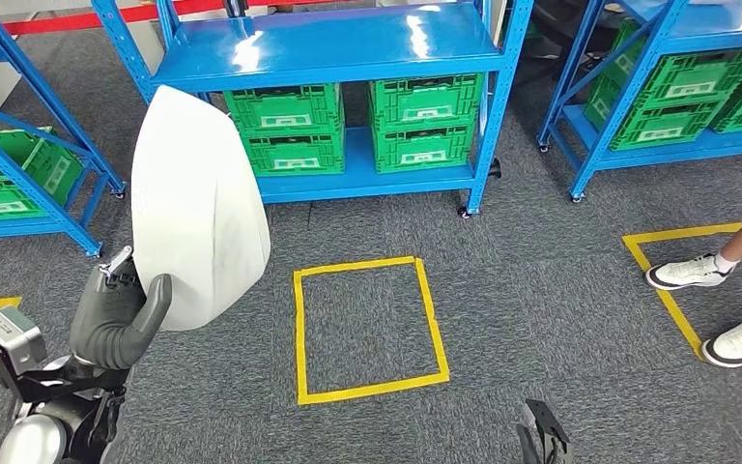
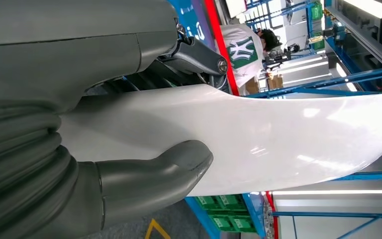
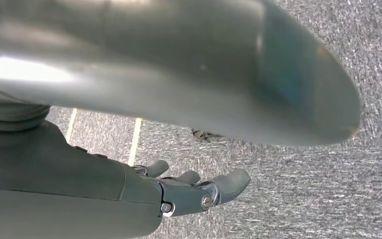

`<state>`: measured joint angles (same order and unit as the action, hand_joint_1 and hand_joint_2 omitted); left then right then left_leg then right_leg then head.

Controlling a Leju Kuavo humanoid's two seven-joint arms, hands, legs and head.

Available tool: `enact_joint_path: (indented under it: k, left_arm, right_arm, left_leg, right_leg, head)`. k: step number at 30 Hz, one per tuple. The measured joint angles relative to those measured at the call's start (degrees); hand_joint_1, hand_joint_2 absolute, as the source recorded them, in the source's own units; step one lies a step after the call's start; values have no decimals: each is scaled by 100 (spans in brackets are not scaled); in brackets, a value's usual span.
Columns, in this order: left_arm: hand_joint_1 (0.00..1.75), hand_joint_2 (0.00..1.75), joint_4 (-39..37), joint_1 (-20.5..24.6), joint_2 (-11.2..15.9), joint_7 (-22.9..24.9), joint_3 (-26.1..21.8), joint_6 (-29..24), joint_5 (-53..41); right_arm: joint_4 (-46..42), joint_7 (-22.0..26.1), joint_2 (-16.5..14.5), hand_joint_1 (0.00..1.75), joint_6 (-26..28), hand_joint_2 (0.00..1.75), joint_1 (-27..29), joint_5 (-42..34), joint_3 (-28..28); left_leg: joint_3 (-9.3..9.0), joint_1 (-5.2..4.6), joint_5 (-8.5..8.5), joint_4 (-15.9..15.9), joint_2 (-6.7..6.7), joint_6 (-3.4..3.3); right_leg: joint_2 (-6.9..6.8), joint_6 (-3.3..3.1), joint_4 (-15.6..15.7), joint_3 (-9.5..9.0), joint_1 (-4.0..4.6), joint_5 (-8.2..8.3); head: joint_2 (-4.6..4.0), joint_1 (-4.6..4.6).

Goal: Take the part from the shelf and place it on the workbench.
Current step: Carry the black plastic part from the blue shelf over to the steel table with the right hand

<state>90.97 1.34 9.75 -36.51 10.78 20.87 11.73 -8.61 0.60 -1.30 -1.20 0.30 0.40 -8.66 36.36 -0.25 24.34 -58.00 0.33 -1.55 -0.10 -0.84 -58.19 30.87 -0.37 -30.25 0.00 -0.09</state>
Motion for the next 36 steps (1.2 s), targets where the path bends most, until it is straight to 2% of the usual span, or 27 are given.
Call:
enact_joint_path:
  k: [5, 14, 18, 24, 25, 26, 27, 28, 30, 31, 32, 33, 35, 36]
  left_arm:
    - [175, 175, 0, -2, -2, -8, 4, 0, 14]
    - [175, 175, 0, 7, -15, 1, 4, 8, 13]
    - [175, 175, 0, 37, -40, 8, 4, 59, 12]
    - [175, 175, 1, 81, -48, 13, 4, 94, 12]
    - [175, 175, 2, 85, -50, 14, 4, 94, 12]
    - [175, 175, 4, 91, -57, 14, 4, 94, 12]
    - [175, 175, 5, 101, -66, 14, 4, 94, 12]
    - [175, 175, 4, 110, -77, 16, 4, 94, 12]
    - [175, 175, -4, 125, -97, 18, 3, 94, 11]
    - [175, 175, -10, 124, -105, 20, 3, 94, 11]
    - [175, 175, -15, 124, -112, 22, 4, 94, 10]
    - [175, 175, -18, 124, -119, 25, 4, 94, 10]
    - [175, 175, -19, 125, -133, 32, 3, 94, 10]
    - [175, 175, -18, 122, -135, 34, 1, 94, 9]
  right_arm:
    - [0, -24, -34, 0, 9, 0, -1, -11, 0]
    - [0, -47, -47, 0, 22, 0, -23, -50, -5]
    - [0, -159, -64, 0, 50, 0, -33, -104, -28]
    - [0, -230, -113, 0, 59, 0, -39, -162, -96]
    - [0, -232, -117, 0, 60, 0, -39, -163, -101]
    - [0, -234, -117, 0, 61, 0, -39, -164, -103]
    - [0, -235, -118, 0, 62, 0, -39, -165, -105]
    - [0, -236, -119, 0, 63, 0, -39, -167, -107]
    - [0, -238, -122, 0, 64, 0, -37, -169, -107]
    - [0, -238, -121, 0, 64, 0, -36, -170, -108]
    - [0, -238, -120, 0, 65, 0, -35, -170, -108]
    - [0, -238, -117, 0, 66, 0, -36, -170, -109]
    - [0, -238, -117, 0, 65, 0, -48, -170, -109]
    - [-1, -235, -128, 0, 64, 0, -61, -168, -110]
  left_leg:
    - [19, 6, -141, 83, -8, 170]
    - [42, 7, -151, 89, -12, 233]
    - [67, 3, -145, 68, -15, 229]
    - [106, -22, -110, 18, -16, 145]
    - [88, -3, -131, 58, -14, 125]
    - [65, 16, -158, 112, -10, 104]
    - [46, 38, -190, 166, -5, 80]
    - [36, 61, -217, 204, 1, 64]
    - [70, 62, -236, 199, 5, 54]
    - [99, 66, -241, 181, 5, 61]
    - [135, 76, -247, 151, 16, 72]
    - [177, 92, -251, 110, 27, 88]
    - [272, 132, -242, -18, 65, 153]
    - [310, 136, -220, -98, 83, 200]
  right_leg:
    - [-1, -50, -8, 70, 8, 59]
    - [-1, -53, -13, 95, 9, 64]
    - [-2, -32, -11, 107, 2, 73]
    - [-8, 64, 5, 110, -27, 92]
    - [-8, 86, 5, 102, -28, 88]
    - [-4, 109, -33, 109, -23, 46]
    - [0, 133, -162, 155, -19, -64]
    - [4, 155, -410, 253, -21, -240]
    - [8, 203, -1115, 551, -41, -656]
    - [8, 225, -1393, 663, -57, -778]
    - [6, 249, -1486, 685, -73, -790]
    - [-1, 274, -1364, 600, -89, -703]
    - [-98, 325, -684, 204, -125, -406]
    - [-177, 324, -399, 74, -140, -296]
  head:
    - [0, -2]
    - [0, 0]
    - [0, 0]
    - [0, -1]
    - [0, -1]
    - [0, 0]
    - [0, 3]
    - [0, 8]
    - [0, 15]
    - [0, 15]
    - [0, 15]
    - [0, 16]
    - [0, 17]
    - [0, 28]
